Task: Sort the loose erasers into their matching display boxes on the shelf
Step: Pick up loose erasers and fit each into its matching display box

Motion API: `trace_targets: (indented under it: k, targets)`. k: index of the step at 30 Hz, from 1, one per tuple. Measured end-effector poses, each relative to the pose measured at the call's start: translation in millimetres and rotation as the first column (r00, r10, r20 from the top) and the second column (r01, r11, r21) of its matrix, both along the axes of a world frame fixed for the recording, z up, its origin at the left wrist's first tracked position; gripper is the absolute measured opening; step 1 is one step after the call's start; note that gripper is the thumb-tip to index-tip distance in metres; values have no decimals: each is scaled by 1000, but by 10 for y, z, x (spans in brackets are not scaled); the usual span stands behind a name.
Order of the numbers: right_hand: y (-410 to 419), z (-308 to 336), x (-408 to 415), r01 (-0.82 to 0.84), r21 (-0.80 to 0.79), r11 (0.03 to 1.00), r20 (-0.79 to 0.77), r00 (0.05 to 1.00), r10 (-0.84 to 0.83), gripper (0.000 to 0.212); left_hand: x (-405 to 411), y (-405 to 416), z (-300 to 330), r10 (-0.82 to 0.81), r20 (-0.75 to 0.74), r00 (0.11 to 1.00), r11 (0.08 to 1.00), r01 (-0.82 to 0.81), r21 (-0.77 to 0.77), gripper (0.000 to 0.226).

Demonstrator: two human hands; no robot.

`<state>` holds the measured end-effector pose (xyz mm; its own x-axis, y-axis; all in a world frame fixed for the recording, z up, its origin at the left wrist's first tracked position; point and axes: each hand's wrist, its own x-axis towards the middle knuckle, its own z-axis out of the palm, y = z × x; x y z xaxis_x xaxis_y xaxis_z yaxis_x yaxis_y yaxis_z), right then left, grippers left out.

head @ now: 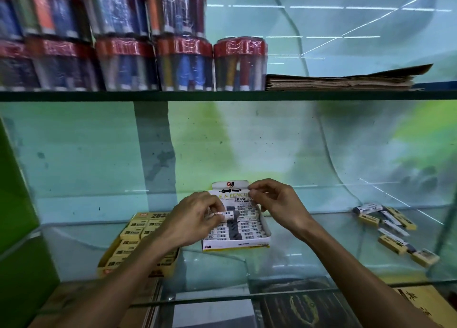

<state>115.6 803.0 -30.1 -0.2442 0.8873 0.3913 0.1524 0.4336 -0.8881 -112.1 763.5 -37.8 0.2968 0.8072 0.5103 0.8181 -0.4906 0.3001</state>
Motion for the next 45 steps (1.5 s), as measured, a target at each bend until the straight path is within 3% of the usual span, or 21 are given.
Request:
trace_targets:
  k: [5, 14, 20, 27, 30, 35, 39, 42, 45]
  targets:
    - [69, -100, 155, 97, -14, 995, 44, 994, -96, 6, -2, 39, -82, 121, -186, 975, 993, -122, 7, 17]
    - [102, -139, 222, 116, 13, 993, 63, 991, -116, 9, -16, 61, -79, 192, -204, 960, 981, -196, -1, 14]
    - [58, -246, 489, 184, 75, 980, 144, 971, -193, 9, 347, 27, -61, -16, -99, 995, 996, 24, 83, 4]
    - [-99, -258, 1129, 313, 188, 931, 254, 900, -354, 7, 1108, 103, -43, -265, -13, 964, 964, 266, 21, 2]
    - [-141, -234, 1466, 383, 237, 893, 284, 851, -441, 7, 1404, 179, -38, -335, -13, 942, 942, 335, -1, 3]
    - [-39, -222, 2040, 504, 293, 812, 486, 653, -581, 11, 1824, 324, -53, -398, -31, 917, 916, 395, -75, 5]
    - [73, -203, 2328, 542, 236, 807, 668, 513, -539, 29, 2025, 370, -102, -413, -56, 909, 908, 406, -108, 5]
    - [134, -215, 2373, 525, 224, 821, 753, 441, -488, 30, 2094, 375, -144, -421, -67, 905, 903, 411, -126, 5]
    - [172, -225, 2369, 500, 216, 838, 765, 446, -464, 27, 2110, 389, -151, -419, -49, 907, 902, 409, -140, 4]
